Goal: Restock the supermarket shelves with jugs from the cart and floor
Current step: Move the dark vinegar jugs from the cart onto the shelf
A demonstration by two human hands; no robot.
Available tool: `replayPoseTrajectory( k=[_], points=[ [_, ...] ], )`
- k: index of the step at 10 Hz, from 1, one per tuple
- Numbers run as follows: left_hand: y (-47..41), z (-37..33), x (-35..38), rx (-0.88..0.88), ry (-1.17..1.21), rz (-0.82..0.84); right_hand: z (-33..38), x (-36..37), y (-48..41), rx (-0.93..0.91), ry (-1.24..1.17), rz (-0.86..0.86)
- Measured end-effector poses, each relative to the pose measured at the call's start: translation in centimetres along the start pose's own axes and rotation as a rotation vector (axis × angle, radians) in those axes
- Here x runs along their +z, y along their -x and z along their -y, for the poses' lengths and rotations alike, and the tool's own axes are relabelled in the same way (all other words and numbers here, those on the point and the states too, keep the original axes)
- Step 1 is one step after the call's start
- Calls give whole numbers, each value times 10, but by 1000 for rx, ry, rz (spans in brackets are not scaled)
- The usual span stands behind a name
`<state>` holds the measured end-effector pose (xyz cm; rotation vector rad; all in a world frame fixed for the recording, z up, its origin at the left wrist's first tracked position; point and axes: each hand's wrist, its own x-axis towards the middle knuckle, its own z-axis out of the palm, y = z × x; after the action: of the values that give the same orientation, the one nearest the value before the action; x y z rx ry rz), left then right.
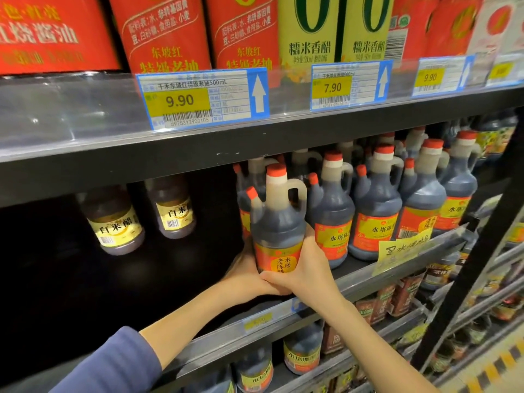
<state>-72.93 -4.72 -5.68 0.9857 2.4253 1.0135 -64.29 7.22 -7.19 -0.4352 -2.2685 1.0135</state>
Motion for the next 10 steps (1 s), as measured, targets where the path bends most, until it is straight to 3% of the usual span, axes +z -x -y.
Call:
replayPoseTrajectory(
  k=[1, 2, 4, 5, 6, 10],
  points=[
    [3, -4, -12, 105, 56, 35, 0, -9, 5, -4, 17, 12],
    [-4, -2, -32, 177, 85, 81, -1, -17, 19, -26, 49, -87],
    [-15, -16, -55, 245, 280, 91, -2, -1, 37, 19, 175, -253],
    [-18, -16, -54, 264, 250, 79, 1, 4, 38, -2, 247, -282],
    [-18, -17, -52, 299, 233, 81, -6, 6, 33, -47, 305, -273],
    [-18, -26, -34, 291, 34, -184, -9, -30, -8, -14, 244, -22]
  ],
)
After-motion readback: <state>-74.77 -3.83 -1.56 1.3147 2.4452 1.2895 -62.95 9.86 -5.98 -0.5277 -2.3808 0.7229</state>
